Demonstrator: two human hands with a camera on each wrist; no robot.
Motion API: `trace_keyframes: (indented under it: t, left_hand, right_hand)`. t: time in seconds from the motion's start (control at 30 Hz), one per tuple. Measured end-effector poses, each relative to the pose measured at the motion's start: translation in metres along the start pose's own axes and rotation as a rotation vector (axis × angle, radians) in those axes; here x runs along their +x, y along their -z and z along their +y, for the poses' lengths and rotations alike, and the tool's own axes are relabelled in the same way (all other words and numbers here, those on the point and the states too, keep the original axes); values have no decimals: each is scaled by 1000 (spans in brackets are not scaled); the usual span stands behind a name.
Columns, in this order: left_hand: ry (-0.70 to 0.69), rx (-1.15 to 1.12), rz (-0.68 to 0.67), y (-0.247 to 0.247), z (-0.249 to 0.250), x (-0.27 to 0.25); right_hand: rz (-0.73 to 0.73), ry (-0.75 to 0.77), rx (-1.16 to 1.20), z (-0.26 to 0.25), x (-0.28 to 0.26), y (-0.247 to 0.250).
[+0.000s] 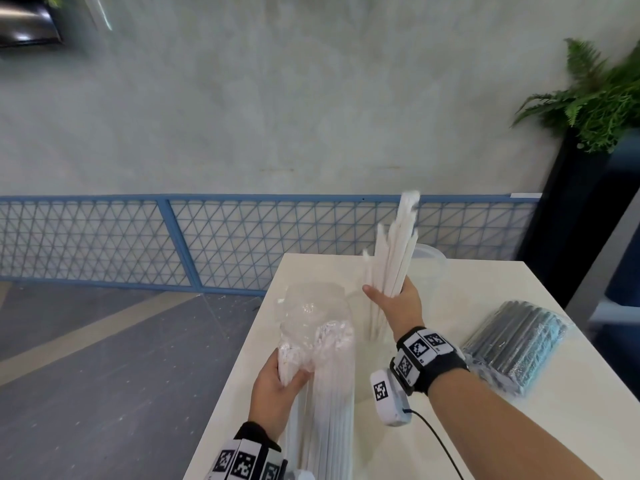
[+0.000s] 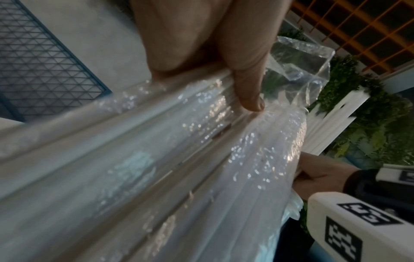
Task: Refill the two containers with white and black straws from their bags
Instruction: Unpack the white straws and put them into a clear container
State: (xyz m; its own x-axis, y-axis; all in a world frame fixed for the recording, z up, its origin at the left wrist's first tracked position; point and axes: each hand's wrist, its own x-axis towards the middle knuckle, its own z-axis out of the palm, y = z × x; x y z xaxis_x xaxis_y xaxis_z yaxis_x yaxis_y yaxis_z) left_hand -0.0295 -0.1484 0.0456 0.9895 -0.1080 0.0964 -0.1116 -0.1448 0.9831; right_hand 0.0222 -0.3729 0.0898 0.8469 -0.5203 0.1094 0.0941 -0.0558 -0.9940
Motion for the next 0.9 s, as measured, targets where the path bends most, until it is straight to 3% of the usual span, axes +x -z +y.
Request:
trace_keyframes:
  t: [0.2, 0.27, 0.4, 0.47, 0.6, 0.67, 0.77, 0.9]
  left_hand:
    - [-1, -5, -9, -2, 0, 0]
    - [-7, -16, -14, -3, 2, -2]
    - [-37, -80, -28, -5, 9, -8]
    - [-54, -109, -36, -5, 10, -11]
    - [-66, -174, -75, -4, 8, -17]
    - [-60, -182, -137, -3, 9, -19]
    - [-26, -196, -246, -1, 9, -20]
    - [-34, -187, -241, -1, 10, -21]
  right_hand:
    - [-38, 42, 23, 0, -7, 1]
    - [-16, 91, -64, -4, -11, 1]
    - [158, 456, -289, -24, -42, 4]
    - [92, 518, -263, -27, -67, 4]
    - [-242, 209, -257, -18, -110, 0]
    - [-332, 80, -216, -13, -121, -1]
    - [-390, 26, -159, -15, -128, -1]
    - [-536, 30, -105, -23, -136, 2]
